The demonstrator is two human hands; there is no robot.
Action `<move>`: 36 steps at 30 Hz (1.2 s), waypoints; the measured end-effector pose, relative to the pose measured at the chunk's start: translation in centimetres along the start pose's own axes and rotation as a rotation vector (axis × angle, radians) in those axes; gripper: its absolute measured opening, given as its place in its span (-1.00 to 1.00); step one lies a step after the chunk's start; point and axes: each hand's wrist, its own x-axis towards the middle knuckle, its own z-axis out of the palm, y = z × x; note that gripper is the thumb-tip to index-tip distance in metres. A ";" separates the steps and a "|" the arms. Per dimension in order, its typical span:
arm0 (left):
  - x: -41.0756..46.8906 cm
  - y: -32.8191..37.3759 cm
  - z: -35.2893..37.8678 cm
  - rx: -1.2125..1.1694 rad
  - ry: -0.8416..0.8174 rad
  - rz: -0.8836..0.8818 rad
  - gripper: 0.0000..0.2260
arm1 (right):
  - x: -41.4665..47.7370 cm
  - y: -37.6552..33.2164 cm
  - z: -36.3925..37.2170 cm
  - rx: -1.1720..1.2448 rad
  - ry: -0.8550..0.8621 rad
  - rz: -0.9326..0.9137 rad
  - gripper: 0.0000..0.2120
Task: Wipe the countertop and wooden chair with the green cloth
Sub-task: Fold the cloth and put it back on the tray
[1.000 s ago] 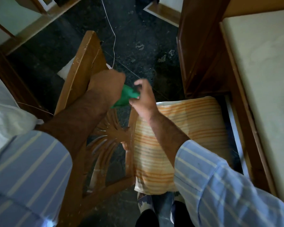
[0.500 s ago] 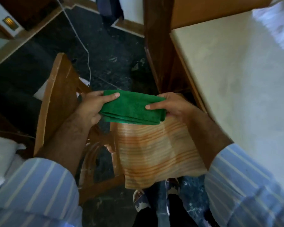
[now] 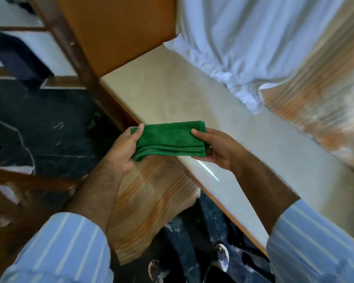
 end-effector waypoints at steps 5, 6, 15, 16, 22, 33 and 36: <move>-1.3 0.3 11.0 0.118 -0.169 0.018 -0.71 | -6.8 -1.5 -9.9 0.054 0.131 -0.054 -0.70; -1.7 0.2 13.2 0.132 -0.220 -0.001 -0.73 | -8.2 -1.8 -12.0 0.074 0.171 -0.068 -0.71; -8.6 -3.5 33.9 0.166 -0.609 -0.085 -0.77 | -22.8 -1.4 -31.6 0.101 0.499 -0.200 -0.75; -9.7 -4.3 36.4 0.186 -0.634 -0.082 -0.75 | -24.7 -0.8 -33.7 0.088 0.545 -0.213 -0.72; -16.9 -10.7 50.0 0.371 -0.779 -0.046 -0.78 | -35.7 4.5 -45.2 0.013 0.833 -0.166 -0.68; -25.3 -22.3 62.6 0.860 -0.750 0.121 -0.85 | -45.8 14.1 -56.2 -0.354 1.079 0.182 -0.71; -26.3 -24.6 63.2 1.058 -0.754 0.273 -0.84 | -46.3 16.2 -56.4 -0.443 1.076 0.262 -0.71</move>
